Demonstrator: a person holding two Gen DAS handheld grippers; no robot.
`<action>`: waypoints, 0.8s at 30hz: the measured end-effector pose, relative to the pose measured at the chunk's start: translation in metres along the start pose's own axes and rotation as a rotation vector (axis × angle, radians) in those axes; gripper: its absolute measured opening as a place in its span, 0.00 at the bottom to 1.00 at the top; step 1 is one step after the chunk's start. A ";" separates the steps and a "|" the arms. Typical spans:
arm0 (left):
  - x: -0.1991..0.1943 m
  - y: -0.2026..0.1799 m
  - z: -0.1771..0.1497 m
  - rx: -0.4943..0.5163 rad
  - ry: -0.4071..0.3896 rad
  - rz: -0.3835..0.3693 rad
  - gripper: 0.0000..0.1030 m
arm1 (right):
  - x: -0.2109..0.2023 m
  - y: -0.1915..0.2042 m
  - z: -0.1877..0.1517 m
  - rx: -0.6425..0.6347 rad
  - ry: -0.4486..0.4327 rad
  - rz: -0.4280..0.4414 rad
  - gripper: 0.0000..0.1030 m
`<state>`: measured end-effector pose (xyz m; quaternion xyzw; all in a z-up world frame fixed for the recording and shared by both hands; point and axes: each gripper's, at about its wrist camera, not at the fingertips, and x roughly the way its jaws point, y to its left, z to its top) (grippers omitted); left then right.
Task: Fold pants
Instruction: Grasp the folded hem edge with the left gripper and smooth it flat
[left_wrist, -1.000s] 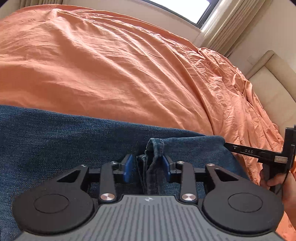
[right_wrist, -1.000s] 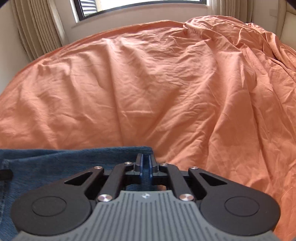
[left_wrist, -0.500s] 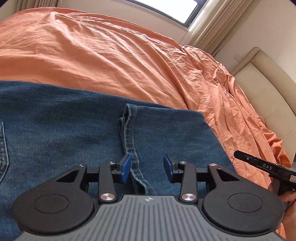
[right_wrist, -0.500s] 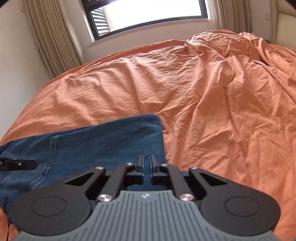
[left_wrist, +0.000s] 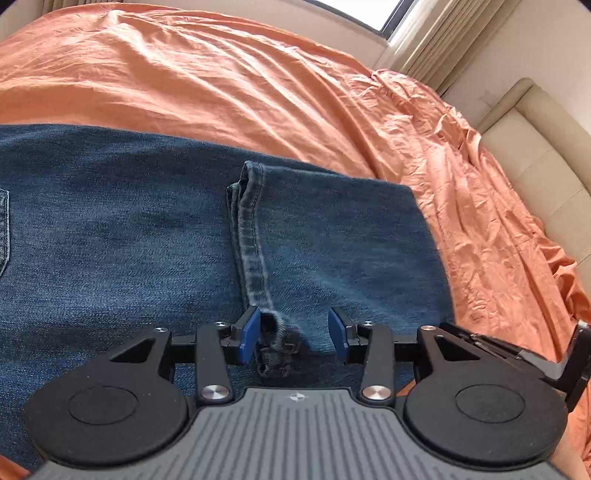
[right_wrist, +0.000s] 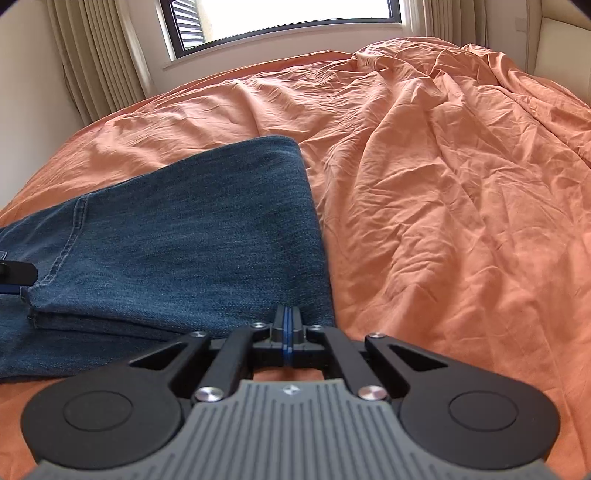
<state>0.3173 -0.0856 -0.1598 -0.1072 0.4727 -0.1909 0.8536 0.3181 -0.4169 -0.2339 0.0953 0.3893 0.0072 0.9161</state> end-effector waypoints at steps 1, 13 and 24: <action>0.006 -0.001 -0.001 0.013 0.026 0.024 0.45 | 0.000 0.001 0.000 -0.003 -0.002 -0.002 0.00; 0.019 0.001 -0.018 0.048 0.087 0.093 0.44 | 0.001 -0.002 0.000 0.005 -0.001 0.005 0.00; -0.044 0.017 -0.035 0.070 0.033 0.078 0.46 | -0.035 0.020 -0.007 -0.110 -0.113 -0.034 0.19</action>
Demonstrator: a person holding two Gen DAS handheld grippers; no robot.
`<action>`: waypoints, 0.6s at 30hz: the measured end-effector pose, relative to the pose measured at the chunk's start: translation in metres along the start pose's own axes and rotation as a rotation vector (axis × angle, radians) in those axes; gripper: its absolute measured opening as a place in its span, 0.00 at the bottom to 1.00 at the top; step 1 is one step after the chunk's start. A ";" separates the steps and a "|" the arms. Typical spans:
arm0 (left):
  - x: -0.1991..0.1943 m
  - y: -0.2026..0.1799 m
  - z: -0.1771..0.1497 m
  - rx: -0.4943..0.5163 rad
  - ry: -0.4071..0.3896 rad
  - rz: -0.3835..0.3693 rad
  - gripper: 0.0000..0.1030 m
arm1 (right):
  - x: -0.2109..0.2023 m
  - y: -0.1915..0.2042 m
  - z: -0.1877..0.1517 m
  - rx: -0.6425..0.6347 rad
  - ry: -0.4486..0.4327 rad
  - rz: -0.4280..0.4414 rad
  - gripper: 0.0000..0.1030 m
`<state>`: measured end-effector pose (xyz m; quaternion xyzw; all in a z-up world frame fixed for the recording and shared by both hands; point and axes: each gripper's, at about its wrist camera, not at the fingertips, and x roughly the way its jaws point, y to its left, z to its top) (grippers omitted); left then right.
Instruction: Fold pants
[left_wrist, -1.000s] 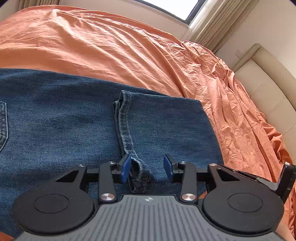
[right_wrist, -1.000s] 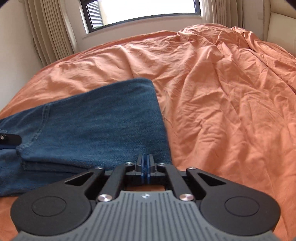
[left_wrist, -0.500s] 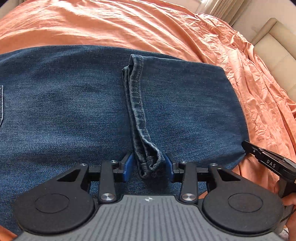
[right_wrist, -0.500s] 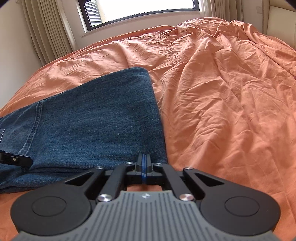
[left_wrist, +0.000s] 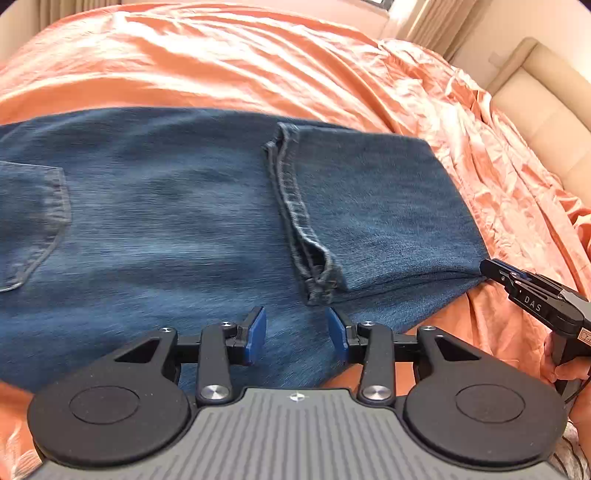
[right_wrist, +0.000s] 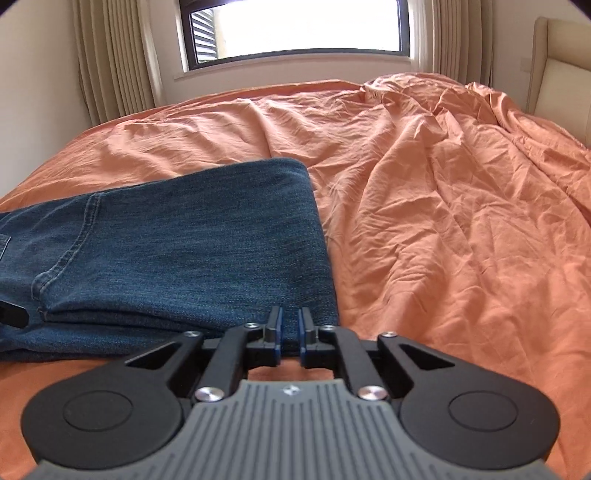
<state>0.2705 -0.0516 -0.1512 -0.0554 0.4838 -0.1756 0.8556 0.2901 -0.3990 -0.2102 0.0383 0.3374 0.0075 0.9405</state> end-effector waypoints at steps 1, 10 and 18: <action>-0.008 0.005 -0.002 -0.015 -0.015 0.002 0.46 | -0.008 0.003 0.002 -0.014 -0.024 0.008 0.30; -0.093 0.080 -0.012 -0.264 -0.216 0.052 0.50 | -0.044 0.062 0.021 -0.144 -0.086 0.129 0.30; -0.154 0.198 -0.031 -0.629 -0.399 0.082 0.63 | -0.032 0.133 0.043 -0.314 -0.014 0.201 0.23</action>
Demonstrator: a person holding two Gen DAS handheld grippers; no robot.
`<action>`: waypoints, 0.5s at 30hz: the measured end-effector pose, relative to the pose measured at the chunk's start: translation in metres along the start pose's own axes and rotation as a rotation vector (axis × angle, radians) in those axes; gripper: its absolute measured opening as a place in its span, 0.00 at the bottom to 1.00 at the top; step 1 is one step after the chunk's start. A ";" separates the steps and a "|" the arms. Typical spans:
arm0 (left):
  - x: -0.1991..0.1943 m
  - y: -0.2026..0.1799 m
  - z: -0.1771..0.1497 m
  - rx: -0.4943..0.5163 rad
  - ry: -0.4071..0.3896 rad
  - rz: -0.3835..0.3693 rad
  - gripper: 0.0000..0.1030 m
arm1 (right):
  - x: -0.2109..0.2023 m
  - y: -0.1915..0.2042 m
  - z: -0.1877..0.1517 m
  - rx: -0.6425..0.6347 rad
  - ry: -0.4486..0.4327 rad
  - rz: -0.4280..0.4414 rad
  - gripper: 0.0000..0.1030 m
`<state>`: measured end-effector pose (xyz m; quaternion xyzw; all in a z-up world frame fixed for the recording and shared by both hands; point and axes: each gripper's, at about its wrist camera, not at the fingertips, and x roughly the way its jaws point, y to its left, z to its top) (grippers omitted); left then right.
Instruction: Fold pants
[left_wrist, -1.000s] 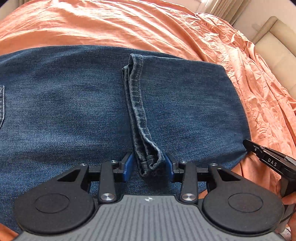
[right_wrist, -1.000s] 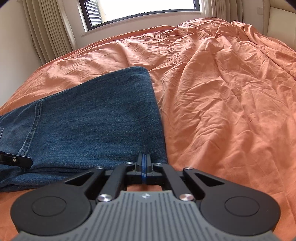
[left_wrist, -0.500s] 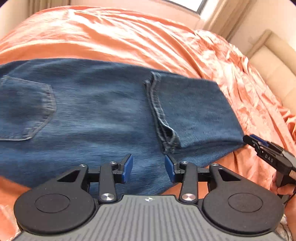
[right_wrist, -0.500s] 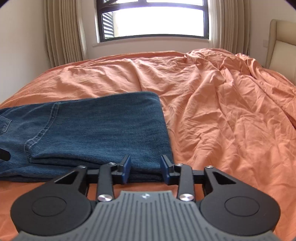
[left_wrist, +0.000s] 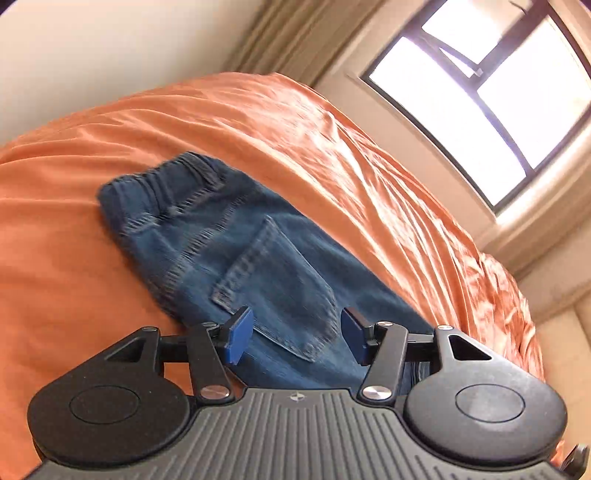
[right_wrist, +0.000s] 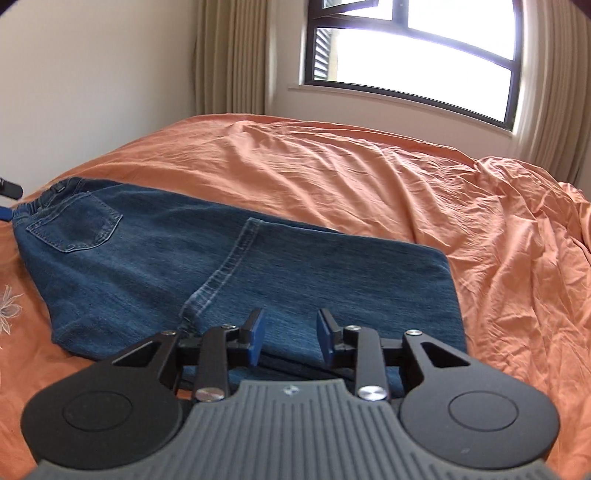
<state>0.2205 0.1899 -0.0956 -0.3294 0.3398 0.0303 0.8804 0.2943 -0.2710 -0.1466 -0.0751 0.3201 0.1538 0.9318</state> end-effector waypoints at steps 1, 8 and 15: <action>-0.002 0.015 0.006 -0.050 -0.021 0.007 0.64 | 0.005 0.006 0.006 -0.012 0.010 0.006 0.21; 0.006 0.109 0.031 -0.347 -0.123 0.043 0.66 | 0.047 0.028 0.037 -0.020 0.110 0.025 0.16; 0.052 0.155 0.040 -0.498 -0.116 -0.025 0.66 | 0.096 0.030 0.050 0.007 0.218 0.016 0.12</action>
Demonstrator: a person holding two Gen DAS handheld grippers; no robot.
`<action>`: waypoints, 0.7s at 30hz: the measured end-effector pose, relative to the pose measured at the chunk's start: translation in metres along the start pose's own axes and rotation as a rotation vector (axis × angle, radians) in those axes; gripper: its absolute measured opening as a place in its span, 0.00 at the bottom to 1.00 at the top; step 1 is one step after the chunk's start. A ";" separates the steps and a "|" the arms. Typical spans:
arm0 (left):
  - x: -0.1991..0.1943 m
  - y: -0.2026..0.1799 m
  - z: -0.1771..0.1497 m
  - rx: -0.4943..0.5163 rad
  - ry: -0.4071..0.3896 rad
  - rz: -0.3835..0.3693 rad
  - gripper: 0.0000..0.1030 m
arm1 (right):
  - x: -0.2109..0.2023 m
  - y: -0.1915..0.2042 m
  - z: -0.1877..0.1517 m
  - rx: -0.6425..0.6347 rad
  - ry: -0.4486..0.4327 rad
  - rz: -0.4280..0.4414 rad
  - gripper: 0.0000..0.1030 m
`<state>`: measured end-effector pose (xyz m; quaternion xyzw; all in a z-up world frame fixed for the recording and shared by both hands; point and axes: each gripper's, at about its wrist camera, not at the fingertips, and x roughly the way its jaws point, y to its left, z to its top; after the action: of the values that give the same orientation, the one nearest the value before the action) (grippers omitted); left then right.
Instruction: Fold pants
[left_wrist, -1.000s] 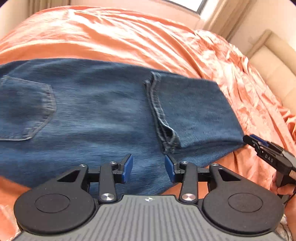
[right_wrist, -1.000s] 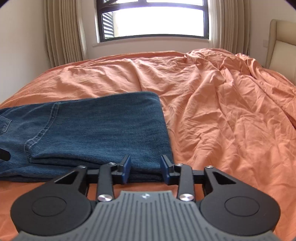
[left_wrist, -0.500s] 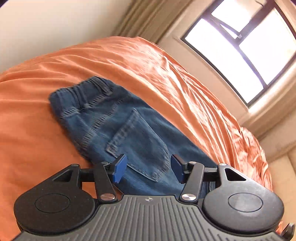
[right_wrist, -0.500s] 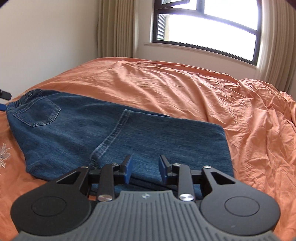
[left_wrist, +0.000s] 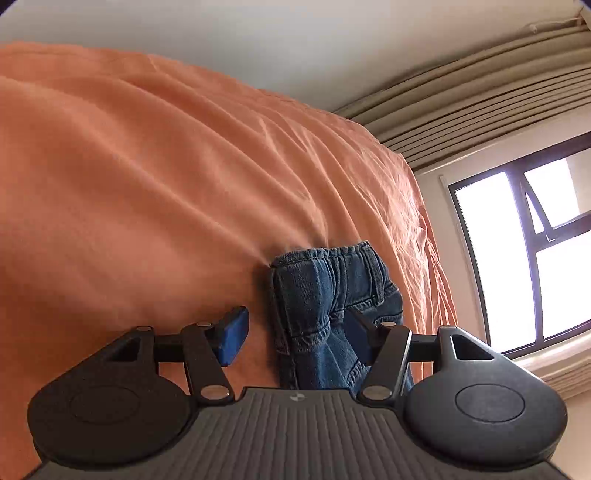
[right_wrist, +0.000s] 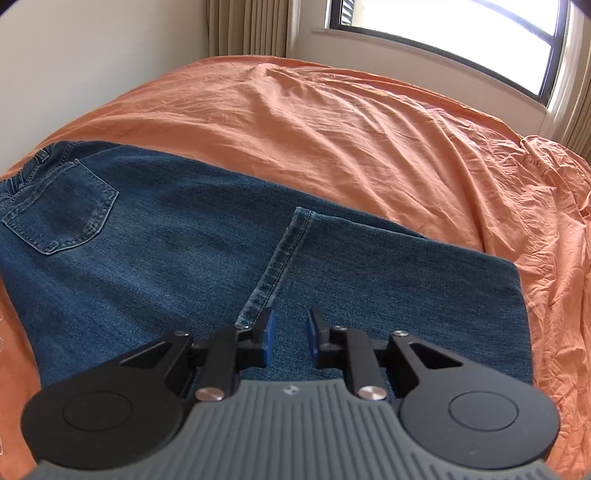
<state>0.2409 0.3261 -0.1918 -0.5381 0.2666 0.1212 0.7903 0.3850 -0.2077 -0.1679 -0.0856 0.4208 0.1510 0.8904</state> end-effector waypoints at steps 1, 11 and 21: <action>0.008 0.002 0.002 -0.005 0.007 -0.008 0.66 | 0.006 -0.002 0.003 0.014 0.013 0.001 0.11; 0.068 -0.006 0.020 0.087 0.036 0.014 0.61 | 0.045 -0.012 0.012 0.074 0.080 0.007 0.10; 0.084 -0.034 0.022 0.215 0.037 0.114 0.33 | 0.061 -0.015 0.013 0.070 0.136 0.025 0.09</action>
<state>0.3338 0.3251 -0.2051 -0.4365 0.3228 0.1269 0.8302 0.4367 -0.2062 -0.2068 -0.0592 0.4865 0.1411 0.8602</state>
